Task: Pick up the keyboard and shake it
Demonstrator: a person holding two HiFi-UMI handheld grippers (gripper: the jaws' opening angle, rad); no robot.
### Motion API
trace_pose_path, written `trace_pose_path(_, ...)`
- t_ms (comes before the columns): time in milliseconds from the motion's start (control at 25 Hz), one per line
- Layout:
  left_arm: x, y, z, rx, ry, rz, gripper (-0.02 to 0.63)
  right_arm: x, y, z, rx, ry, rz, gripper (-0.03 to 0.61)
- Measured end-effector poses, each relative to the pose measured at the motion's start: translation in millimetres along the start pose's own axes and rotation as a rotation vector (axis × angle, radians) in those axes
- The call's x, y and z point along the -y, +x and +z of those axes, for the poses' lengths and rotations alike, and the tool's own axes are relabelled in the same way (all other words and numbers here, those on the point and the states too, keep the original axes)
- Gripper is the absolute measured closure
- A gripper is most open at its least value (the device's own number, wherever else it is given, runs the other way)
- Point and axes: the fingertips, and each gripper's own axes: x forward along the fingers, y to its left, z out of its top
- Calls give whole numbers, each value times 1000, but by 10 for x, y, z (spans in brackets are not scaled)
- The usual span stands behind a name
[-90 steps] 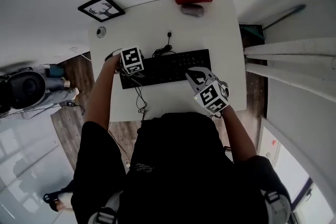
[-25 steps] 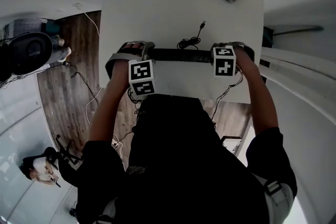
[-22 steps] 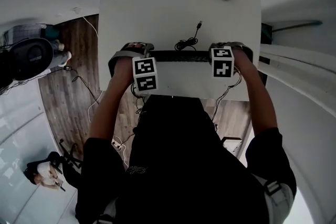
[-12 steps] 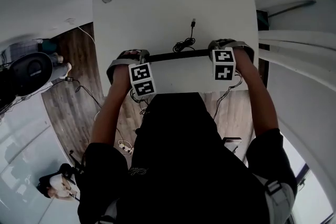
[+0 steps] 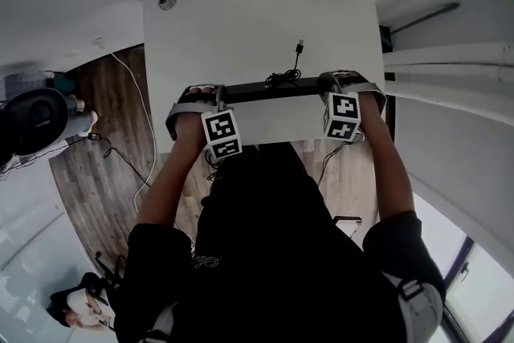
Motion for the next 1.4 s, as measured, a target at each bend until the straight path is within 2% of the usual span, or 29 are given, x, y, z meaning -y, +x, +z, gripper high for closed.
trace_pose_path(160,-391,-188,-163,-65,53,167,526,278,-282,151,-46,28,-168,492)
trace_pose_path(400,-1153,-581,-275,-70,34,412,522,864,-1160,336,-210,-46,-583,492)
trace_pose_path(520,-1515,-802,-237,-68,48,491,522,1057,-1693,427,-296,-73,-741,492)
trace_pose_path(680,-2090,-1239,-15,-23,76,622,522,1183,-2319,447,-301,48,-816,492)
trace_pose_path(880,-2620,-1925,372,98,94,784,534,1186,-3050,247,-378,24,-973,492)
trace_pose_path(1040,-2801,-2296,729,203,131,864,540,1082,-3536,96,-475,-19,-1083,489)
trace_pose_path(1400,-3008,-2407,1169,175,150,875,541,803,-3814,209,-548,63,-1043,474)
